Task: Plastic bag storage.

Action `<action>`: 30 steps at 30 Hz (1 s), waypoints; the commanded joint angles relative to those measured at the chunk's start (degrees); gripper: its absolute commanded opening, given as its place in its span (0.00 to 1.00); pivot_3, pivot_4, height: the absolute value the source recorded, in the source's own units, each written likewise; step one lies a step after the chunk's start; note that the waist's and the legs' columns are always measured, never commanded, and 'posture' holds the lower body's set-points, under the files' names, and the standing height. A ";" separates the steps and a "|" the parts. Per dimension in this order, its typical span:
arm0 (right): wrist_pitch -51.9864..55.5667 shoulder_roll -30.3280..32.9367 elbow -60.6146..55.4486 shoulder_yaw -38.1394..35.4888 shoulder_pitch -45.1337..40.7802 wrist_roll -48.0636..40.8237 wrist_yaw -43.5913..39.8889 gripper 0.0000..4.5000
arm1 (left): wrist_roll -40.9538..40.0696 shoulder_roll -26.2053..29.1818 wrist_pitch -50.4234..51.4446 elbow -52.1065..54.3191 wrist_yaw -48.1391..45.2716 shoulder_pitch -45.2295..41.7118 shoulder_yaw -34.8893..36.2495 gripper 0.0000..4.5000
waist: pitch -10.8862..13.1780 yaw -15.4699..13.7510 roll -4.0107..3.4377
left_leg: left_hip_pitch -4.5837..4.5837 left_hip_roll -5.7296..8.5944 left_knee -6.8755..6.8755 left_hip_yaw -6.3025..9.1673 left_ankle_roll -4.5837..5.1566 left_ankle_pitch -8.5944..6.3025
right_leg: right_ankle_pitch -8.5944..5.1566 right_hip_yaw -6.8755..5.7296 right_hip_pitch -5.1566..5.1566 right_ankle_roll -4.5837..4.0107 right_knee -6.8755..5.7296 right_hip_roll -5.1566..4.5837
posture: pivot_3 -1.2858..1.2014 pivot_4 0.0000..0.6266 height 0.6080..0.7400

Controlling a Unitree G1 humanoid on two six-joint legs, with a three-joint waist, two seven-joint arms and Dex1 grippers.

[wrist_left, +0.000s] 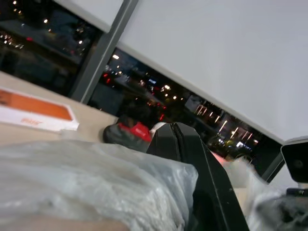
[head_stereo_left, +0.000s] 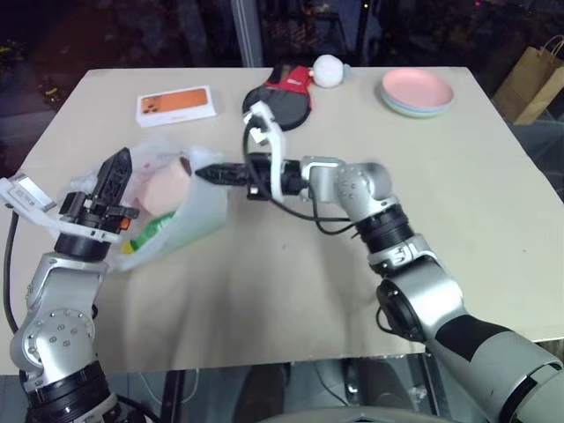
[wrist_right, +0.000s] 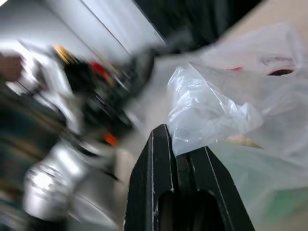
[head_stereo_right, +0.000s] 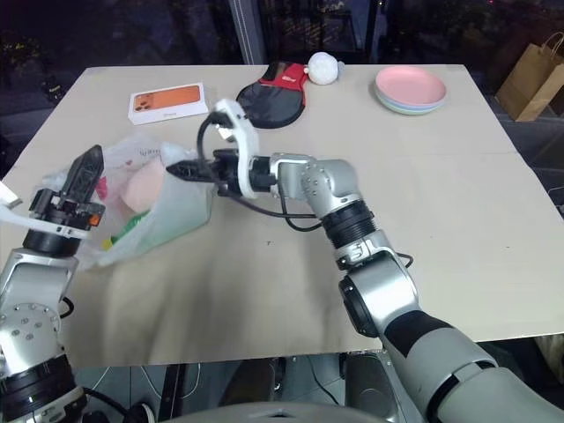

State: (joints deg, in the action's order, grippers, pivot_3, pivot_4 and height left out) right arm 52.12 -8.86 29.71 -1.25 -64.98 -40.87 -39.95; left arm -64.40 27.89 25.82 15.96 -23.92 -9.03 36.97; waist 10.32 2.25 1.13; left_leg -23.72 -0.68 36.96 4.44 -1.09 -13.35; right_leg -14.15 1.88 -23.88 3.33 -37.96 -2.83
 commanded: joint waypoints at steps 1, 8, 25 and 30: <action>0.99 -0.42 -1.19 -7.30 -3.95 -5.98 1.05 0.01 | -3.61 1.74 1.37 1.96 2.34 -4.64 -0.73 0.00 | 0.00 0.00 0.00 | -0.01 0.00 0.02 0.01 0.00 0.00 | 0.00 -0.01 0.00 0.00 -0.01 0.00 | 0.52 0.24 1.00; 2.14 4.96 0.14 -20.70 -8.39 -14.98 5.32 0.01 | -13.69 3.17 4.13 3.41 10.38 -19.58 -3.27 0.00 | 0.05 -0.11 0.03 | -0.09 0.03 0.14 0.07 0.00 0.00 | 0.00 -0.08 0.05 0.01 0.00 -0.01 | 0.52 0.24 1.00; 6.35 27.63 -12.18 -28.35 -8.47 -23.71 7.70 0.01 | -7.53 5.91 2.36 -19.46 9.06 -45.70 -8.71 0.00 | 0.16 0.26 -0.05 | -0.12 0.05 0.14 -0.02 0.01 0.01 | 0.00 -0.02 0.01 0.01 0.02 -0.02 | 0.52 0.24 1.00; 9.95 29.70 -17.94 -27.04 -3.65 -25.73 8.48 0.01 | -1.85 3.79 2.20 -22.89 4.54 -46.30 -12.79 0.00 | 0.16 0.27 -0.05 | -0.13 0.05 0.13 -0.06 0.01 0.01 | 0.00 0.05 0.00 0.02 0.04 -0.02 | 0.52 0.24 1.00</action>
State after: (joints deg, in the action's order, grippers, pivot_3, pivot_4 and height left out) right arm 61.36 19.67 15.52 -27.86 -68.36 -63.92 -31.24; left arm -68.05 31.14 28.75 -7.55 -17.50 -53.75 24.34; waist 10.48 2.52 1.08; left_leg -23.85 -0.62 37.09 4.37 -1.07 -13.34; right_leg -14.15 1.95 -23.89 3.34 -37.92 -2.86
